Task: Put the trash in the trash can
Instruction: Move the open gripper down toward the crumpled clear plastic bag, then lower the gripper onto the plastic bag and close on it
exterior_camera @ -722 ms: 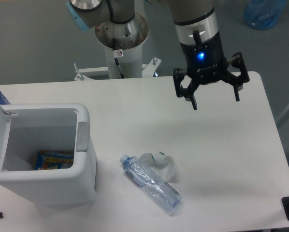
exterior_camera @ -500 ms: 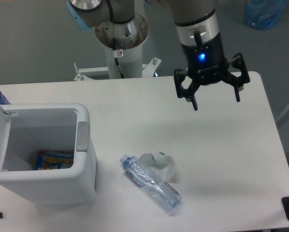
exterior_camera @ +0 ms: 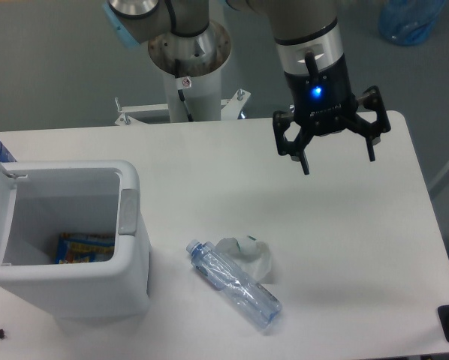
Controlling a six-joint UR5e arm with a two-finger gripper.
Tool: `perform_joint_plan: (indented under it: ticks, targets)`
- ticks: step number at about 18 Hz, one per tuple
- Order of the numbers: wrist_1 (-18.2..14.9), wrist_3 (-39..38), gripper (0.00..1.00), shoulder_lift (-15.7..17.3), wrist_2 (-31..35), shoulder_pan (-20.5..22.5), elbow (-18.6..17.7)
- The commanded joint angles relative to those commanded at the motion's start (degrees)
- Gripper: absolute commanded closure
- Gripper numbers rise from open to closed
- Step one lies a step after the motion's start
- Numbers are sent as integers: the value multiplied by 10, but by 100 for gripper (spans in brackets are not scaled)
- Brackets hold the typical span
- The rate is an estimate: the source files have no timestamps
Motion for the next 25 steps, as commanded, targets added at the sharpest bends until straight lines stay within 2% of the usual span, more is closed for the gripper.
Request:
perform_joint_plan:
  ticks: [5, 9, 11, 13, 16, 21, 25]
  targets:
    - [36, -28, 0, -6, -1, -4, -21]
    - [40, -98, 0, -11, -9, -6, -47]
    - [40, -98, 0, -17, -9, -9, -67]
    - [40, -101, 0, -25, -11, -11, -72]
    - [40, -101, 0, -48, -18, -13, -84]
    - [44, -101, 0, -105, -18, -23, -84]
    - [76, -112, 0, -142, -19, -35, -91]
